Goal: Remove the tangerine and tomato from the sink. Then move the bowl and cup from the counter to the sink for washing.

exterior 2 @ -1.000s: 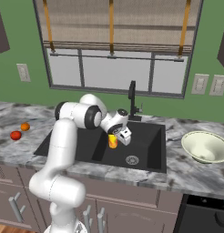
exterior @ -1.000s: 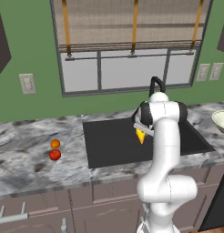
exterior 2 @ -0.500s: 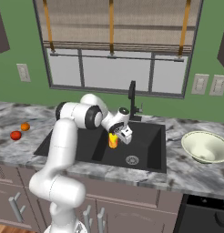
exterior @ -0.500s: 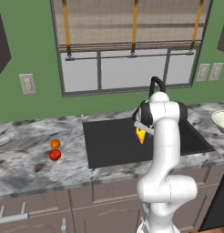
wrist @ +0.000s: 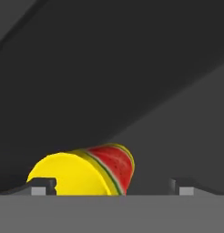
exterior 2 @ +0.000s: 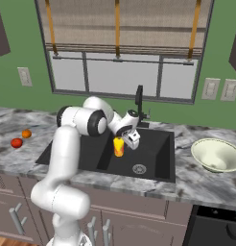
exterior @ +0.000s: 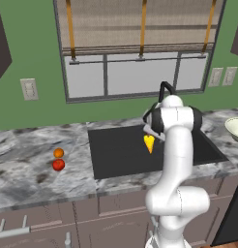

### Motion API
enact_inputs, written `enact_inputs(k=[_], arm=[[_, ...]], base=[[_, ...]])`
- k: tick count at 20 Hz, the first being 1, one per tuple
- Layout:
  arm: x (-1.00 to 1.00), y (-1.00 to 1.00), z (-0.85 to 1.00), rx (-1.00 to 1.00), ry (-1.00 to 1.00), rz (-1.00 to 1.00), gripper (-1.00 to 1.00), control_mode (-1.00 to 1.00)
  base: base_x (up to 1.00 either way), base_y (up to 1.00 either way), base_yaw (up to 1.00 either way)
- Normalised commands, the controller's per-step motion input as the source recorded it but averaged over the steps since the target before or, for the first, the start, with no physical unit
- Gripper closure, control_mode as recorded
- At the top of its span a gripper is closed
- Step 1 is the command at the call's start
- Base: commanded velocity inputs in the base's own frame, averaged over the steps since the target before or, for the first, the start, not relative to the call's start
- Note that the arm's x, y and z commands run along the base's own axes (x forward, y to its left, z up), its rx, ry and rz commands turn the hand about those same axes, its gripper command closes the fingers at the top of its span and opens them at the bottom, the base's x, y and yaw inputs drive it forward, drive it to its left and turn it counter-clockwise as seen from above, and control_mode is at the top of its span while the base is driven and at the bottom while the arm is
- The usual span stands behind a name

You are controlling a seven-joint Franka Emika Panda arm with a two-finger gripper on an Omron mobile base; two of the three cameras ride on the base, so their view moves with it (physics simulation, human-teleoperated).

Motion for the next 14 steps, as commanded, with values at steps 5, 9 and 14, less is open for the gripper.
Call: enact_inputs(k=[5,9,14], arm=[[-0.13,0.00,0.36,0.04,0.03,0.00,-1.00,-1.00],[-0.19,0.00,0.35,0.02,0.05,0.00,-1.00,-1.00],[-0.32,0.00,0.31,0.00,0.03,0.00,-1.00,-1.00]], base=[[0.00,0.00,0.00],[0.00,0.00,0.00],[0.00,0.00,0.00]])
